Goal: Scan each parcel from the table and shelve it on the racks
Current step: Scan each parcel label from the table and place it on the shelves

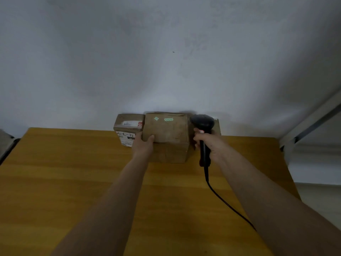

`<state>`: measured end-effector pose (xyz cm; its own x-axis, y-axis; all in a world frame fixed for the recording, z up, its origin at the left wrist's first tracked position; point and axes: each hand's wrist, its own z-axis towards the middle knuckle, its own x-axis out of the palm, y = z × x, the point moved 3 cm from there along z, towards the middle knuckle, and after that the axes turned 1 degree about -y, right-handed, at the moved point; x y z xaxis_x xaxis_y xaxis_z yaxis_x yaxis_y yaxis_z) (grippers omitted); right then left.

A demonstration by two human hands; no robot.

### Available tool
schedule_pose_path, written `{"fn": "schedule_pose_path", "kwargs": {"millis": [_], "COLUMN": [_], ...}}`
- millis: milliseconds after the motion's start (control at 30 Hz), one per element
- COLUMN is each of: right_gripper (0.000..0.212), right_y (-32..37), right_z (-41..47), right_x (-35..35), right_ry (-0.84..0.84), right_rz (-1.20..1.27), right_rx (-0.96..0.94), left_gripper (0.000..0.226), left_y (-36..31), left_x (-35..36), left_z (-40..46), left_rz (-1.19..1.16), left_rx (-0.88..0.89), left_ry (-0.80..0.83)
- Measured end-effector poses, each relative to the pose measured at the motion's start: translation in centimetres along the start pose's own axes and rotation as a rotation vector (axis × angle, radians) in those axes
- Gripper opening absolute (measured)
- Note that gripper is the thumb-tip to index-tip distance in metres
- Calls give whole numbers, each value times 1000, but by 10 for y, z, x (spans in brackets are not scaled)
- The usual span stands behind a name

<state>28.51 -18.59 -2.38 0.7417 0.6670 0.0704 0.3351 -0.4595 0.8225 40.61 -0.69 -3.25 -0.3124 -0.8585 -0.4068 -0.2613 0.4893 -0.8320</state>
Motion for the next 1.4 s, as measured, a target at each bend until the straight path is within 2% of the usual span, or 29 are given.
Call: {"fn": "schedule_pose_path", "kwargs": {"millis": [200,533,700,867,967,1100,1133,1267,1333,1400], "right_gripper": [29,17,13,11,9,5,7,12,6,8], "right_y": [-11,-45,-76,-94,-102,-116,-120,-139,-148,-155], "right_z": [1,-48,-69,-79,-81,-84,-86,-90,-92,-95], "right_x": [-7,-63,-85,-96,-101,-105,-106,-108,-107,-106], "right_ry": [36,-169,-237,-216,-232,-239,-233,-217,-199,-189], "right_rz": [14,124,88,125,90,40,21,-40,-102,-174], "right_rx": [-4,-64,0,91,120,165,177,215,241,262], "left_gripper": [55,63,61,61,52,31,37,84,90,90], "left_y": [8,38,67,81,89,98,102,119,124,125], "left_x": [5,6,12,8,4,4,4,8,12,15], "left_z": [-20,-81,-119,-133,-135,-134,-134,-138,-141,-144], "left_rz": [-33,-102,-228,-192,-159,-214,-230,-163,-160,-142], "left_rx": [-7,86,78,65,-2,-253,-297,-433,-471,-485], "left_ry": [86,199,223,232,217,143,143,225,255,272]}}
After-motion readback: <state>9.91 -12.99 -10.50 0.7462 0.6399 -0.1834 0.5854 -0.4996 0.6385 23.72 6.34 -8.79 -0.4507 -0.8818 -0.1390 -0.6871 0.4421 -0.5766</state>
